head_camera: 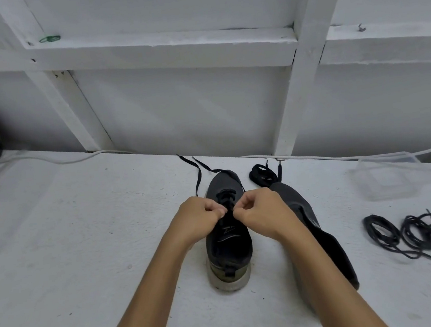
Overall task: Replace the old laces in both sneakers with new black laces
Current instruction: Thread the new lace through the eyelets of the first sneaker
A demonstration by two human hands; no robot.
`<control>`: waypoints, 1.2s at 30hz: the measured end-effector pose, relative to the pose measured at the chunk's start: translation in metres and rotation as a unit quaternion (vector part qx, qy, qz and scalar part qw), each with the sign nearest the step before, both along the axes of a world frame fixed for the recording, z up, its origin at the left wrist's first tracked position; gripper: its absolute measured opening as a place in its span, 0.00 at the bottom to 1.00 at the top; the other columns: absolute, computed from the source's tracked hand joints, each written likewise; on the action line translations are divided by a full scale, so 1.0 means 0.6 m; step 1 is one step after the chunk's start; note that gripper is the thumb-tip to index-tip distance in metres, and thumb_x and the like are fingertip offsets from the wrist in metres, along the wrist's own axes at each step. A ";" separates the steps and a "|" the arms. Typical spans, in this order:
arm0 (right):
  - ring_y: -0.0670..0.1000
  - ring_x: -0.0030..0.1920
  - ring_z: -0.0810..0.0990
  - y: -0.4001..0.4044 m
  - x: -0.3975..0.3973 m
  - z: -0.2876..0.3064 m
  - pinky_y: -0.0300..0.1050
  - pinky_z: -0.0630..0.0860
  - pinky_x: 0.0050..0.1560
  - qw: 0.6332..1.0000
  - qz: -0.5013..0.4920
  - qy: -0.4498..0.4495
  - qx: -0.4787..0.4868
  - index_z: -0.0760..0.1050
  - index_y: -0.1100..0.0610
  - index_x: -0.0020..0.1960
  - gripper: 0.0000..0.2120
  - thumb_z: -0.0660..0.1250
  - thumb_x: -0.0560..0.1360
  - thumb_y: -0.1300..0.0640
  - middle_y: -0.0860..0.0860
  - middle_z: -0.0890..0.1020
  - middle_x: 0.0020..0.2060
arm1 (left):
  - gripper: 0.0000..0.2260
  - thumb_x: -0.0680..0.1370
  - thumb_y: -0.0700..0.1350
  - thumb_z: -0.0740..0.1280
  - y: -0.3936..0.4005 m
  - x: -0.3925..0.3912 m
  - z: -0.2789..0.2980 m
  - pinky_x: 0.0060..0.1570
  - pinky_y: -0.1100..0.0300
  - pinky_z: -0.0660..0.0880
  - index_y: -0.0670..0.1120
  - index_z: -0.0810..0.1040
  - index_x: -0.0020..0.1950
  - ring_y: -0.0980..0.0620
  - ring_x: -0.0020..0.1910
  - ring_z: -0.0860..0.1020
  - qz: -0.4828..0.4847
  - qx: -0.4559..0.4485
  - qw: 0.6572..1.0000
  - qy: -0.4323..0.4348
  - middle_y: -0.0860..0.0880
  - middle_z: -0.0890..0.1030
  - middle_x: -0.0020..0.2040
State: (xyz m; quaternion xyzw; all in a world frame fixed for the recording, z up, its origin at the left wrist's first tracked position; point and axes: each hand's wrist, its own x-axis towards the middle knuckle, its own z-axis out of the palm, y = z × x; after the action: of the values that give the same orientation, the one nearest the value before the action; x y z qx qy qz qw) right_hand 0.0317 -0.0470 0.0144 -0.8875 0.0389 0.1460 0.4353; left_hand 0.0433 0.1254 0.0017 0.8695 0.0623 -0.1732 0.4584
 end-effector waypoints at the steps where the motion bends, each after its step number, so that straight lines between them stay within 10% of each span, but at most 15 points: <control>1: 0.42 0.37 0.80 0.002 0.000 0.000 0.28 0.69 0.31 1.000 0.004 0.001 -0.008 0.82 0.52 0.44 0.04 0.68 0.76 0.55 0.45 0.83 0.40 | 0.07 0.79 0.43 0.68 0.001 0.000 -0.001 0.56 0.54 0.80 0.52 0.86 0.49 0.55 0.50 0.82 0.003 0.004 1.000 0.000 0.54 0.85 0.47; 6: 0.49 0.36 0.78 0.014 0.003 0.001 0.43 0.78 0.36 0.999 0.001 0.033 -0.010 0.77 0.56 0.45 0.06 0.61 0.77 0.57 0.49 0.82 0.40 | 0.06 0.82 0.46 0.63 -0.004 -0.007 -0.006 0.42 0.62 0.73 0.50 0.81 0.51 0.56 0.42 0.78 -0.002 0.044 0.999 -0.026 0.53 0.81 0.46; 9: 0.52 0.37 0.73 0.012 0.004 -0.001 0.55 0.83 0.44 0.997 -0.009 0.070 0.019 0.73 0.64 0.44 0.09 0.57 0.77 0.60 0.54 0.75 0.37 | 0.07 0.83 0.48 0.61 -0.002 -0.011 -0.013 0.52 0.55 0.78 0.51 0.79 0.52 0.54 0.47 0.79 0.002 0.014 1.000 -0.007 0.53 0.81 0.48; 20: 0.52 0.41 0.76 0.004 0.003 0.001 0.49 0.86 0.43 0.978 -0.060 0.146 0.137 0.74 0.60 0.46 0.06 0.58 0.77 0.64 0.55 0.76 0.40 | 0.08 0.84 0.47 0.61 0.009 -0.021 -0.014 0.49 0.64 0.80 0.48 0.78 0.53 0.55 0.51 0.81 0.021 -0.081 0.996 0.025 0.49 0.81 0.51; 24: 0.51 0.46 0.83 -0.011 -0.017 -0.012 0.54 0.83 0.54 0.995 -0.046 0.051 0.072 0.78 0.52 0.49 0.09 0.62 0.80 0.50 0.49 0.84 0.44 | 0.07 0.83 0.53 0.61 0.018 -0.028 -0.005 0.50 0.61 0.78 0.54 0.77 0.52 0.58 0.46 0.81 -0.022 -0.002 0.999 -0.044 0.55 0.81 0.48; 30: 0.42 0.45 0.79 -0.044 -0.033 -0.010 0.30 0.70 0.40 0.997 0.058 -0.018 -0.049 0.82 0.47 0.54 0.05 0.70 0.79 0.52 0.40 0.81 0.43 | 0.06 0.74 0.56 0.74 0.074 -0.035 0.001 0.46 0.64 0.75 0.57 0.81 0.48 0.59 0.42 0.79 -0.104 0.027 0.994 -0.009 0.57 0.81 0.41; 36: 0.52 0.53 0.78 -0.041 -0.023 -0.006 0.46 0.76 0.49 0.972 -0.050 -0.122 -0.193 0.86 0.43 0.50 0.05 0.71 0.77 0.49 0.45 0.82 0.46 | 0.02 0.76 0.54 0.73 0.097 -0.038 0.005 0.46 0.67 0.67 0.59 0.82 0.44 0.60 0.50 0.72 -0.057 0.126 0.978 -0.154 0.58 0.75 0.47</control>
State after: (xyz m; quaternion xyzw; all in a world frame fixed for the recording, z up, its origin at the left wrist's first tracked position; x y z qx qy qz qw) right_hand 0.0179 -0.0715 0.0107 -0.9627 0.0569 0.0040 0.2645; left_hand 0.0206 0.1836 0.0049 0.9388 -0.0373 -0.0533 0.3383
